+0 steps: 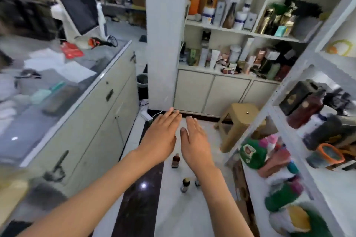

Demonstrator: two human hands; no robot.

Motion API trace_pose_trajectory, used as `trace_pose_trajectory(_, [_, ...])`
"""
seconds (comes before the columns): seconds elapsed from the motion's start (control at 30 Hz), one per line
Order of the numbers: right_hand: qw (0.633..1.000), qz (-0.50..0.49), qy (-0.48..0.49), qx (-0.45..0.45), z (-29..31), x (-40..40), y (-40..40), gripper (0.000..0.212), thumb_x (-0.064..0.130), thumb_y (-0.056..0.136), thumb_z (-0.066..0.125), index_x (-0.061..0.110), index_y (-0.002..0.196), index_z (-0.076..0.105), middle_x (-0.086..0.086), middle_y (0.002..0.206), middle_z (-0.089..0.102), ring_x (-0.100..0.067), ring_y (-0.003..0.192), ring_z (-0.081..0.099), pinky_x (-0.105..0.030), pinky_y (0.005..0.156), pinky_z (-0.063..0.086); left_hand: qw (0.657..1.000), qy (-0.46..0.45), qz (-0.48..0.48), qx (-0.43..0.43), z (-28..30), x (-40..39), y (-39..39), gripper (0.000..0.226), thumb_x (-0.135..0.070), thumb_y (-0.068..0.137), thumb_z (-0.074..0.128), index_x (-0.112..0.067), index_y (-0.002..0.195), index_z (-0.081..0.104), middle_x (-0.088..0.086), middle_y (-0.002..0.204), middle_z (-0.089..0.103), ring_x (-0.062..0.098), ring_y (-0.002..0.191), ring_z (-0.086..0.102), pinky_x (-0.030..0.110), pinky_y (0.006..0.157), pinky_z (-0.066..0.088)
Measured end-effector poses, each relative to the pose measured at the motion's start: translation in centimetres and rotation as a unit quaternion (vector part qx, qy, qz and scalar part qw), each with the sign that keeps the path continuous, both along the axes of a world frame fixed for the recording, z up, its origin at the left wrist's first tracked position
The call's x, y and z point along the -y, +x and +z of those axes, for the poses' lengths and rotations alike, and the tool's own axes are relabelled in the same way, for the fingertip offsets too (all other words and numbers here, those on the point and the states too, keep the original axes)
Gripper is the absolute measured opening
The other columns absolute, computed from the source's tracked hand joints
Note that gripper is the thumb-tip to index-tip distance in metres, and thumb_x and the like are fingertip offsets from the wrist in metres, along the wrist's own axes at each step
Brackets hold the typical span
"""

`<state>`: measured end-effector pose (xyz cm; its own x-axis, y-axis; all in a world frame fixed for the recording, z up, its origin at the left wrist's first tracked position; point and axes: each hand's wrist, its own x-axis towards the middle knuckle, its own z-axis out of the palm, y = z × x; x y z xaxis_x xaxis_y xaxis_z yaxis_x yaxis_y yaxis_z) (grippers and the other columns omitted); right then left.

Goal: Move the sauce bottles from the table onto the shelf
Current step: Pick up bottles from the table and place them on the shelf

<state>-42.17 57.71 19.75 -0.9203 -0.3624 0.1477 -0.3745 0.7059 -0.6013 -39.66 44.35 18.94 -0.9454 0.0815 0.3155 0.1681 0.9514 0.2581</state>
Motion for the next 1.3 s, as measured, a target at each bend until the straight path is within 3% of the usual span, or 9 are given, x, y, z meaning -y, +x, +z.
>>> trace_pose_trajectory(0.2, [0.986,0.158,-0.043,0.002,0.9,18.6,8.1,0.045,0.019,0.104,0.041,0.007,0.147,0.042,-0.011,0.152,0.042,-0.024,0.145,0.032,-0.04,0.119,0.025,0.986,0.039,0.159,-0.018,0.4,16.4,12.2,0.061,-0.009,0.094,0.037,-0.006,0.152,0.018,0.009,0.16,0.016,0.021,0.149,0.004,0.032,0.121,0.003])
trace_pose_trajectory(0.33, [0.967,0.25,-0.044,0.014,0.0,29.3,14.6,0.045,0.022,0.104,0.042,0.008,0.147,0.041,-0.011,0.152,0.043,-0.022,0.144,0.033,-0.035,0.12,0.023,0.965,0.072,0.25,-0.031,-0.5,25.2,20.5,0.062,-0.005,0.093,0.039,-0.005,0.151,0.019,0.009,0.16,0.016,0.02,0.149,0.003,0.03,0.12,0.001])
trace_pose_trajectory(0.53, [0.933,0.357,-0.018,0.041,-3.2,43.0,24.4,0.047,0.024,0.103,0.045,0.012,0.147,0.041,-0.007,0.153,0.041,-0.018,0.146,0.027,-0.026,0.116,0.019,0.899,0.145,0.413,-0.023,-4.8,36.1,34.3,0.062,-0.003,0.091,0.043,-0.006,0.151,0.024,0.007,0.159,0.023,0.018,0.149,0.006,0.037,0.12,0.015])
trace_pose_trajectory(0.7, [0.899,0.428,0.006,0.088,-5.8,51.2,32.2,0.049,0.028,0.102,0.046,0.012,0.148,0.041,-0.005,0.155,0.04,-0.015,0.147,0.026,-0.028,0.117,0.02,0.851,0.177,0.495,-0.028,-7.3,41.8,42.7,0.062,-0.005,0.092,0.046,-0.007,0.151,0.026,0.006,0.159,0.024,0.016,0.149,0.007,0.027,0.119,0.009])
trace_pose_trajectory(0.9, [0.868,0.48,0.032,0.125,-7.9,57.6,37.7,0.05,0.028,0.101,0.048,0.011,0.147,0.042,-0.007,0.152,0.044,-0.02,0.143,0.034,-0.03,0.114,0.028,0.781,0.219,0.583,-0.035,-9.3,47.1,48.3,0.058,-0.011,0.094,0.047,-0.011,0.15,0.03,0.005,0.158,0.027,0.016,0.149,0.01,0.029,0.118,0.014])
trace_pose_trajectory(1.0, [0.863,0.479,0.032,0.156,-8.8,60.4,38.7,0.05,0.029,0.1,0.049,0.014,0.148,0.042,-0.006,0.15,0.046,-0.021,0.14,0.039,-0.033,0.111,0.033,0.742,0.247,0.621,-0.045,-10.1,49.5,49.8,0.055,-0.009,0.092,0.05,-0.008,0.146,0.037,0.009,0.153,0.035,0.021,0.146,0.02,0.028,0.115,0.018])
trace_pose_trajectory(1.17, [0.854,0.482,0.024,0.193,-9.9,65.8,39.2,0.047,0.029,0.099,0.049,0.022,0.145,0.043,-0.002,0.141,0.054,-0.021,0.129,0.05,-0.026,0.094,0.038,0.674,0.301,0.67,-0.085,-10.7,54.6,50.3,0.045,-0.007,0.09,0.054,-0.01,0.135,0.049,0.007,0.14,0.049,0.022,0.128,0.044,0.014,0.092,0.026])
trace_pose_trajectory(1.3, [0.848,0.479,-0.011,0.226,-10.1,71.8,39.1,0.044,0.023,0.099,0.049,0.02,0.142,0.045,-0.002,0.139,0.056,-0.021,0.128,0.051,-0.034,0.103,0.042,0.638,0.314,0.697,-0.096,-10.8,60.0,50.1,0.04,-0.011,0.093,0.053,-0.008,0.133,0.051,0.009,0.138,0.051,0.024,0.125,0.048,0.025,0.097,0.034])
